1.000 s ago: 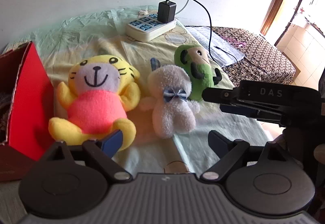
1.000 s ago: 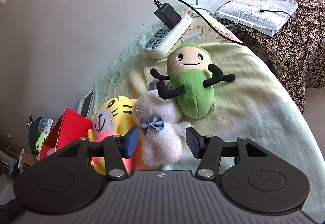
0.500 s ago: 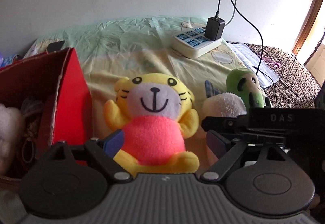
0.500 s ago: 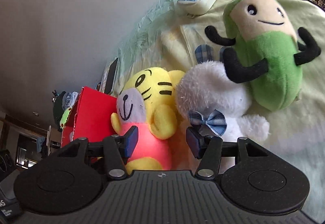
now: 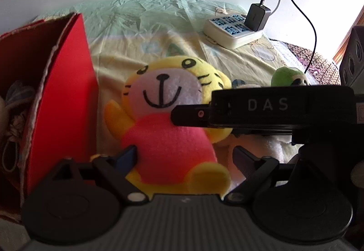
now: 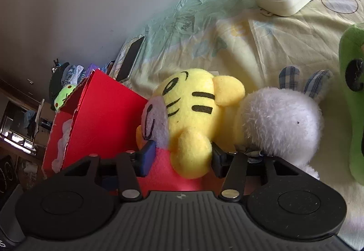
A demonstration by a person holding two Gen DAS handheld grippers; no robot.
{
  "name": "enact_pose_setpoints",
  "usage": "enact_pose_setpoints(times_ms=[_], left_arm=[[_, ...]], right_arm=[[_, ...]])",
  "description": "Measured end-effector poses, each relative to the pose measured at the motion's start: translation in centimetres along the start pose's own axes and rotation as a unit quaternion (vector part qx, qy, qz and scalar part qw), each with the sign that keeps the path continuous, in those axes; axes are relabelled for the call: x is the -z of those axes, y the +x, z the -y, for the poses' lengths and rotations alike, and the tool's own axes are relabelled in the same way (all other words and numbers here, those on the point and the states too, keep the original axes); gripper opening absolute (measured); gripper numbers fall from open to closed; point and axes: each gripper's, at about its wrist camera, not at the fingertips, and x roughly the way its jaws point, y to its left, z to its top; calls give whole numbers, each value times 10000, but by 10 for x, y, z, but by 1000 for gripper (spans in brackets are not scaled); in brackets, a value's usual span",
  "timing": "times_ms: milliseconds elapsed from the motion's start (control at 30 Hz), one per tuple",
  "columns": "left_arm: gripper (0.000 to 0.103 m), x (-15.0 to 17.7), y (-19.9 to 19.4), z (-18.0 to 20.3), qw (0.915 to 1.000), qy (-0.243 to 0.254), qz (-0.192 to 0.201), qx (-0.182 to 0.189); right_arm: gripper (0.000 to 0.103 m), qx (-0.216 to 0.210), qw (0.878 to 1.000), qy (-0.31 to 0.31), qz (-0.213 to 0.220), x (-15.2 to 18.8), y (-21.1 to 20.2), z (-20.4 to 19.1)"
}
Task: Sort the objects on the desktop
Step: 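Close the right gripper on the yellow tiger's head and lift it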
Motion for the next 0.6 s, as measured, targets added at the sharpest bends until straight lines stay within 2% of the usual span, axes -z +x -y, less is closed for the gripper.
enact_pose_setpoints(times_ms=[67,200,267,433,600], left_arm=[[92,0,1,-1,10000,-37,14,31],[92,2,-1,3,9999,42,58,74],[89,4,-4,7,9998,130,87,104],[79,8,-13,15,9992,261,109,287],[77,15,-28,28,9975,394,223,542]], right_arm=[[42,-113,9999,45,-8,1,-4,6],[34,-227,9996,161,17,4,-10,10],[31,-263,9994,234,61,5,-15,10],[29,-249,9991,113,316,14,-38,9],[28,-126,9974,-266,663,23,-64,-1]])
